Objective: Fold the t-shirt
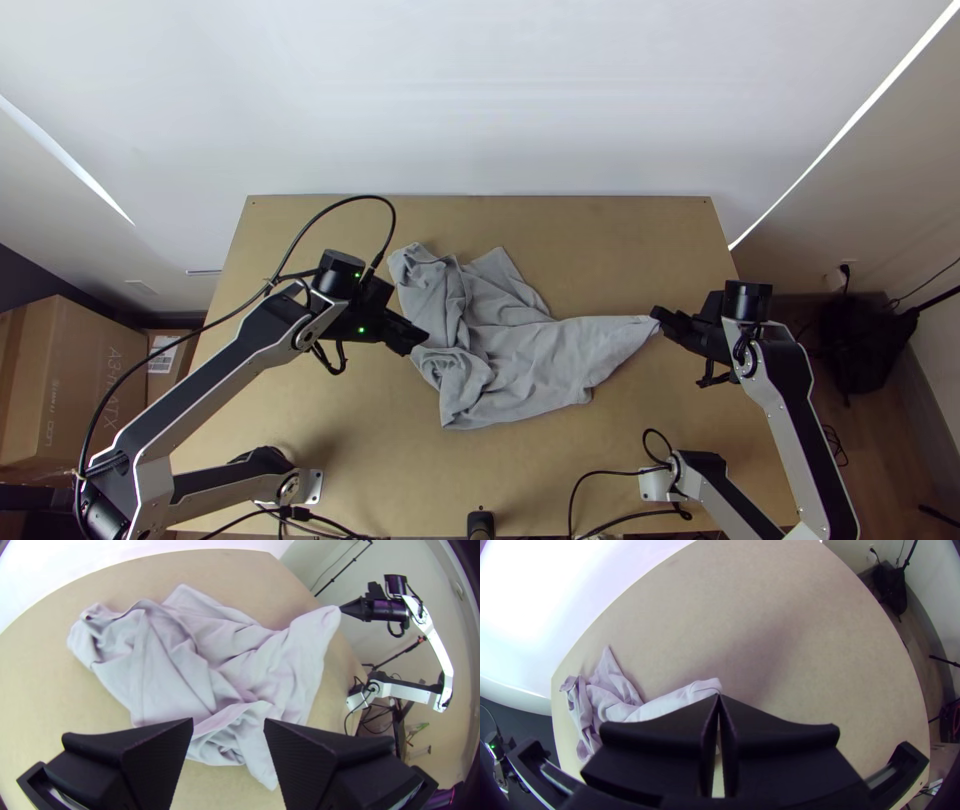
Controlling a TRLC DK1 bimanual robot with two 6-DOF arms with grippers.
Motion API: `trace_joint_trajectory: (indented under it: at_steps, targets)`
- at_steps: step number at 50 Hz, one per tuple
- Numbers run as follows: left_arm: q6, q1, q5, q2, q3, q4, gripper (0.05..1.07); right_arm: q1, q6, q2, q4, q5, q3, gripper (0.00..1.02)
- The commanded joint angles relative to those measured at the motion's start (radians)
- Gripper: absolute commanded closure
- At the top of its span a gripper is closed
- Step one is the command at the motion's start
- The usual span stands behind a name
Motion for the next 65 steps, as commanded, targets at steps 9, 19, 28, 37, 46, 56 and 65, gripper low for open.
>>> trace_joint_trajectory:
  at_steps: [9, 19, 28, 37, 46, 56, 65]
  targets:
    - [0.054, -0.009, 0.030, 0.186, 0.110, -0.173, 0.38, -0.002, -0.010, -0.003, 0.002, 0.027, -0.025, 1.00]
    - [0.089, -0.087, 0.027, 0.164, 0.075, -0.077, 0.38, 0.007, -0.010, -0.007, 0.002, 0.027, -0.057, 1.00]
    - [0.072, -0.156, 0.027, 0.186, 0.089, 0.015, 0.38, 0.034, -0.002, -0.007, 0.003, 0.029, -0.074, 1.00]
    - [0.052, -0.252, 0.004, 0.226, 0.090, 0.136, 0.38, 0.058, 0.006, -0.009, 0.020, 0.043, -0.073, 1.00]
    - [0.043, -0.315, -0.025, 0.316, 0.113, 0.149, 0.38, 0.073, 0.023, -0.009, 0.020, 0.058, -0.060, 1.00]
    - [0.039, -0.357, -0.064, 0.382, 0.119, 0.135, 0.38, 0.077, 0.035, -0.009, 0.020, 0.066, -0.054, 1.00]
    - [0.046, -0.369, -0.076, 0.416, 0.118, 0.136, 0.38, 0.091, 0.049, -0.007, 0.022, 0.073, -0.048, 1.00]
